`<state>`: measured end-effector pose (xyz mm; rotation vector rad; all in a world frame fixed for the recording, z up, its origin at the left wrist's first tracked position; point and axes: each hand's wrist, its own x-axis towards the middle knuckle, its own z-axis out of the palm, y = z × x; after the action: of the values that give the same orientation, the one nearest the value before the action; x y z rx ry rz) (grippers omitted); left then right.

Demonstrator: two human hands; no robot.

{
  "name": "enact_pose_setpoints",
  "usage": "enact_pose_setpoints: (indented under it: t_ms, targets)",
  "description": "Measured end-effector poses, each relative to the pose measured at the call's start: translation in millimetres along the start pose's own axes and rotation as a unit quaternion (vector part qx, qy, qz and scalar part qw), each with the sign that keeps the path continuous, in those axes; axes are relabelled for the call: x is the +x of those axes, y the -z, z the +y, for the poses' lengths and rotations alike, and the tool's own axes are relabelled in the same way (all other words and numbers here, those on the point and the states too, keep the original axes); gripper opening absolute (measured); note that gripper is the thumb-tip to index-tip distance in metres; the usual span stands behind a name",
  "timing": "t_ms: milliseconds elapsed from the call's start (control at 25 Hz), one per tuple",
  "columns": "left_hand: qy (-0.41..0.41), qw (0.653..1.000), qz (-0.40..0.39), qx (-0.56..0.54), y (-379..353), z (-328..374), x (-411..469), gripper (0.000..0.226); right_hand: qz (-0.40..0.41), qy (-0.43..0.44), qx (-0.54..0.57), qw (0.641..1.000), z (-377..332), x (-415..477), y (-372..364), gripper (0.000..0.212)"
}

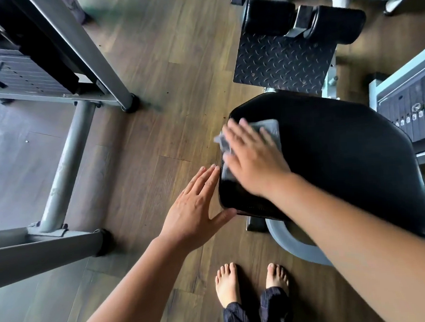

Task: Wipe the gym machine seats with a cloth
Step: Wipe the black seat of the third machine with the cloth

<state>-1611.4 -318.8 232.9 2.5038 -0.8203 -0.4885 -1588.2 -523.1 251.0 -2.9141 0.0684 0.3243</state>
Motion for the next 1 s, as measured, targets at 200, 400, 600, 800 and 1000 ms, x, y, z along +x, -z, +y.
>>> enact_pose_setpoints:
  t_ms: [200, 400, 600, 800, 1000]
  targets:
    - [-0.004, 1.000, 0.006, -0.003, 1.3, 0.8, 1.0, 0.094, 0.021, -0.100, 0.012, 0.995, -3.3, 33.0, 3.8, 0.067]
    - [-0.014, 1.000, 0.011, -0.020, -2.2, -2.8, 0.2, 0.095, 0.006, 0.014, 0.013, 1.000, -28.9, -61.2, -11.7, 0.068]
    - [-0.004, 1.000, 0.005, -0.011, 0.7, -1.6, -1.1, 0.093, 0.014, -0.100, 0.020, 0.995, 11.6, 55.9, 7.8, 0.065]
    - [-0.009, 0.999, 0.022, -0.035, 0.2, 0.7, -1.1, 0.089, 0.035, -0.054, 0.022, 0.998, -27.5, -18.2, -7.7, 0.068]
    - [-0.004, 1.000, 0.014, -0.023, -1.7, 0.4, -2.4, 0.091, 0.018, -0.008, 0.017, 1.000, -6.0, -14.7, -4.6, 0.064]
